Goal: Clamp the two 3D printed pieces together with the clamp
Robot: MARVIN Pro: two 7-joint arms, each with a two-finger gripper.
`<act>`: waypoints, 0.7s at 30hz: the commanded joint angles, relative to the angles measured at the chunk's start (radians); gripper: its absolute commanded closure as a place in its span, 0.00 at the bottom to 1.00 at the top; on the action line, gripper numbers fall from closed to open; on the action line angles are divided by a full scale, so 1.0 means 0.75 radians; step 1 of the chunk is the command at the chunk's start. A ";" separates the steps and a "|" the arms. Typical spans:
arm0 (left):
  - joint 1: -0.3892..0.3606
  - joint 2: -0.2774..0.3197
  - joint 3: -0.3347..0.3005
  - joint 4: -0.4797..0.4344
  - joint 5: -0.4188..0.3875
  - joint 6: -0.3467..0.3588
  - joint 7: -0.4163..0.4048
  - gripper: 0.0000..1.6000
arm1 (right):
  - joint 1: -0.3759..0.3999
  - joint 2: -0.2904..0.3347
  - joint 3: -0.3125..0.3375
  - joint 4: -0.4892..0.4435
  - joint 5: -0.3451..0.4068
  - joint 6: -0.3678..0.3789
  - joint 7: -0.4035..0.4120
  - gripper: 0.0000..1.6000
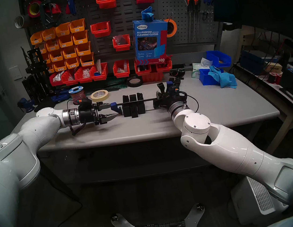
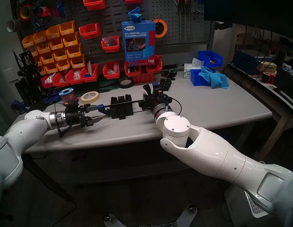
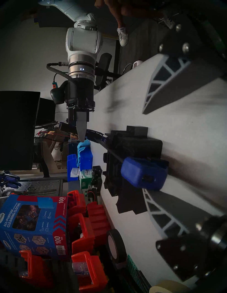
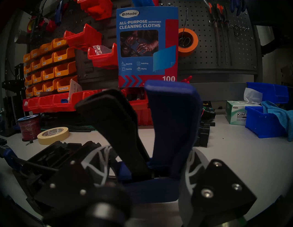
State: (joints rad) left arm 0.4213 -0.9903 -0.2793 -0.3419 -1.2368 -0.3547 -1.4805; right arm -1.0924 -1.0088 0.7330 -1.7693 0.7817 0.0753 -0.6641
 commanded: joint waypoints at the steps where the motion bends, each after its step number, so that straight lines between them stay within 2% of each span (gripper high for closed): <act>1: -0.014 -0.009 0.006 0.008 0.008 -0.022 -0.004 1.00 | 0.003 -0.004 0.005 -0.020 0.003 -0.009 0.005 1.00; 21: -0.006 -0.034 0.043 0.038 0.033 -0.121 0.015 1.00 | 0.001 -0.005 0.009 -0.018 0.008 -0.018 0.011 1.00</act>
State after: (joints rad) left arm 0.4155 -1.0057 -0.2535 -0.3244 -1.2173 -0.4343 -1.4151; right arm -1.0933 -1.0109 0.7382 -1.7671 0.7865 0.0674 -0.6597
